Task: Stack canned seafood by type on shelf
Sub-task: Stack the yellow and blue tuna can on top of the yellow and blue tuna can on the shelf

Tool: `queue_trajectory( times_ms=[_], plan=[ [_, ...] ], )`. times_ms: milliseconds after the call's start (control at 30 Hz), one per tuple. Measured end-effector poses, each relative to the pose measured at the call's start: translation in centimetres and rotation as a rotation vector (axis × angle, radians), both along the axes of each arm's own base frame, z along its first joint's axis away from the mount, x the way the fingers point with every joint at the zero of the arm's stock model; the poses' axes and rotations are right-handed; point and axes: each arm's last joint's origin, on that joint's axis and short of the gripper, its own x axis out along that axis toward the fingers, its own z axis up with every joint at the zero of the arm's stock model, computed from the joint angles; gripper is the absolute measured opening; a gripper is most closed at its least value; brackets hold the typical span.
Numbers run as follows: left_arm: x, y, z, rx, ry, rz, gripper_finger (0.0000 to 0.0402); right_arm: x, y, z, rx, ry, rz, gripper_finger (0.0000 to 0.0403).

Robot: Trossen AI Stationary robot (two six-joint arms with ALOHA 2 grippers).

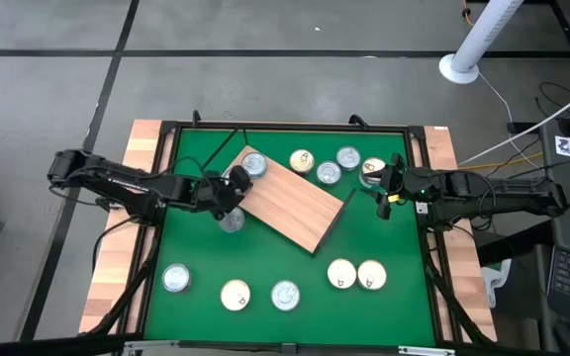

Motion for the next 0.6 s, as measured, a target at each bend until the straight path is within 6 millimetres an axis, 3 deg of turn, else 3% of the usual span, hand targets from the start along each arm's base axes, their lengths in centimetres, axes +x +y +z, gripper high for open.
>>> queue_trajectory(
  times_ms=[300,600],
  plan=[
    [-0.4,-3.0,1.5,0.239,0.052,-0.39,0.0258,0.0,0.0,-0.1,0.0,0.01,0.0,0.0211],
    [-1.1,-6.4,1.4,0.525,0.177,-0.8,0.0258,0.0,0.0,-0.1,0.0,0.009,0.0,0.0211]
  ],
)
